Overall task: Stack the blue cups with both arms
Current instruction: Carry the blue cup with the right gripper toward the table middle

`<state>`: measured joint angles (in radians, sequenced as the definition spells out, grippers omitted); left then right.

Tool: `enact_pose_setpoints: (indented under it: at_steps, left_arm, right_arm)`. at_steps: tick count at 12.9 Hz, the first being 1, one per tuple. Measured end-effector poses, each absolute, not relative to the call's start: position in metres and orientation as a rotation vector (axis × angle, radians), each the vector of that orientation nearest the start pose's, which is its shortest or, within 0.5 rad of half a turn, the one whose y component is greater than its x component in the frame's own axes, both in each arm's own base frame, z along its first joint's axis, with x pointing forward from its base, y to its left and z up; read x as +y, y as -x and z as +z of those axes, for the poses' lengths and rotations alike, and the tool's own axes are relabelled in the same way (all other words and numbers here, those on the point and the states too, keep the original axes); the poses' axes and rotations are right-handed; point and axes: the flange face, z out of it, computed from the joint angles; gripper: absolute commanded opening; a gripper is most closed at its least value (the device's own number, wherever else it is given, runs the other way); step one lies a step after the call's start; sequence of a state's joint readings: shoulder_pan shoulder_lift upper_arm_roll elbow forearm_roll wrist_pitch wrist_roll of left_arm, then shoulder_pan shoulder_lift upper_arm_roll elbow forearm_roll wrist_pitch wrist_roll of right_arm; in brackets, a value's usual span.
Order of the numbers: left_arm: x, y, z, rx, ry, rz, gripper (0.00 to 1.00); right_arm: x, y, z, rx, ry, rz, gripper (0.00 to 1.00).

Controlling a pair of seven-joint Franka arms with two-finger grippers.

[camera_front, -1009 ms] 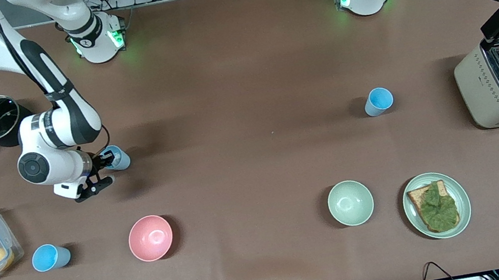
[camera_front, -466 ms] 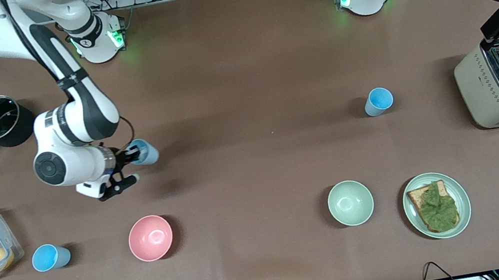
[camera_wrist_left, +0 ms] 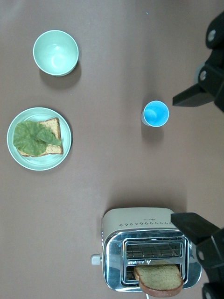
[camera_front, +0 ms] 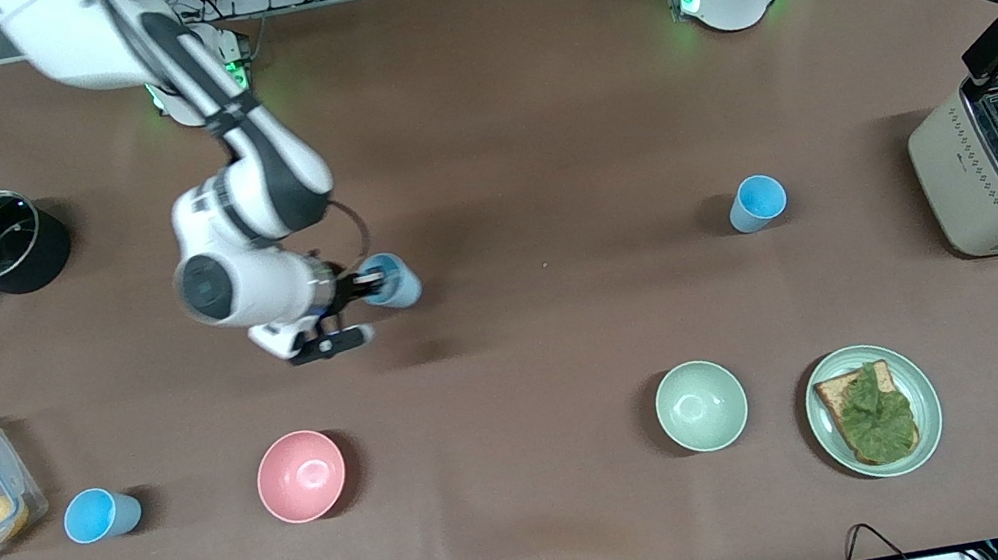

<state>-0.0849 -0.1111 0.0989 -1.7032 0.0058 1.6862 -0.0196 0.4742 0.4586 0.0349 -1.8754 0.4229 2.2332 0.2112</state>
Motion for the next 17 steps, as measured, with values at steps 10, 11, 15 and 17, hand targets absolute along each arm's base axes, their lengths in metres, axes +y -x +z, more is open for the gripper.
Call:
enact_pose_setpoints:
  at_steps: [10, 11, 15, 17]
  left_arm:
    - [0.011, -0.531, 0.632, -0.052, 3.143, -0.149, 1.00]
    - [0.010, -0.532, 0.630, -0.049, 3.143, -0.145, 1.00]
    - [0.001, -0.541, 0.613, -0.028, 3.144, -0.094, 1.00]
    - [-0.007, -0.548, 0.599, -0.008, 3.142, -0.054, 1.00]
  right_arm:
    - [0.424, -0.494, 0.233, 0.211, 2.861, 0.182, 1.00]
    - [0.423, -0.502, 0.240, 0.216, 2.859, 0.181, 1.00]
    - [0.408, -0.527, 0.320, 0.190, 2.870, 0.330, 1.00]
    - [0.372, -0.547, 0.388, 0.205, 2.886, 0.412, 1.00]
